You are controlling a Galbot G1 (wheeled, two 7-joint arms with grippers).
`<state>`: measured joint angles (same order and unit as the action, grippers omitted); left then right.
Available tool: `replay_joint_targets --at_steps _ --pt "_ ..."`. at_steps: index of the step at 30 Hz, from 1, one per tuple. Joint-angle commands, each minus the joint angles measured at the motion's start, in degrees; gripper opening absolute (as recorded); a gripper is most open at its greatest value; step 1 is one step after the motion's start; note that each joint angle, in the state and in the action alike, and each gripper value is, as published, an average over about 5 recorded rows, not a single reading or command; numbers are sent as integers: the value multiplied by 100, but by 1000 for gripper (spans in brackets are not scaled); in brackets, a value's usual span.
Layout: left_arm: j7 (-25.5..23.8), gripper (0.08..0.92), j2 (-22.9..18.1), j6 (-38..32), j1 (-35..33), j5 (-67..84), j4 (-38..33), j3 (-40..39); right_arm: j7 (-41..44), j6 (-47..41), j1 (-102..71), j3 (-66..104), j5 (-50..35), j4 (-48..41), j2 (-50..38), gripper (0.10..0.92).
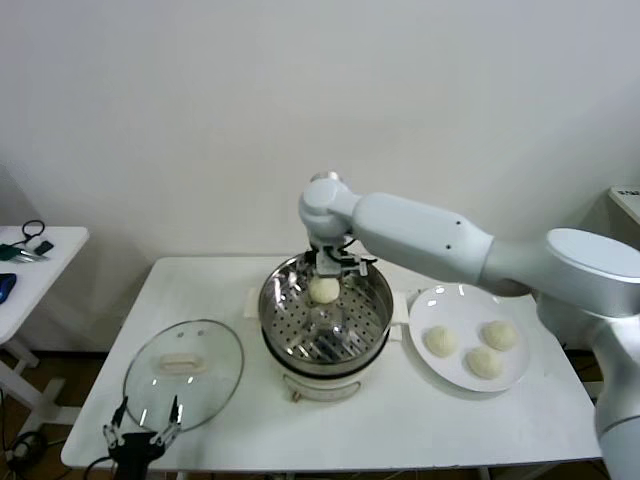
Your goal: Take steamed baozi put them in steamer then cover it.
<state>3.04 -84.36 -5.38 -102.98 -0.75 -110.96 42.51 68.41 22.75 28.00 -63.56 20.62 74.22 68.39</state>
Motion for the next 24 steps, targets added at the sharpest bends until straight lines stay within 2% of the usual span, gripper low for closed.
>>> replay_joint_targets --at_steps 1,7,13,17,24 --pt "8 823 11 -16 -32 -5 -9 -3 -1090 -2413 1233 -1051 -2852 743 -1570 823" --pt "26 823 48 -54 -97 9 -43 -18 -894 -3632 1289 -1232 -4237 770 -2401 823" --pt "26 823 54 -52 -111 7 -66 -48 -650 -3996 878 -1230 -4930 615 -3035 823" --pt "25 823 59 -47 -115 5 -81 -62 -497 -3972 224 -952 -4524 451 -3277 823" --pt "22 823 61 -14 -119 0 -139 -54 -378 -3636 -1266 -3 -3140 -40 -3370 823"
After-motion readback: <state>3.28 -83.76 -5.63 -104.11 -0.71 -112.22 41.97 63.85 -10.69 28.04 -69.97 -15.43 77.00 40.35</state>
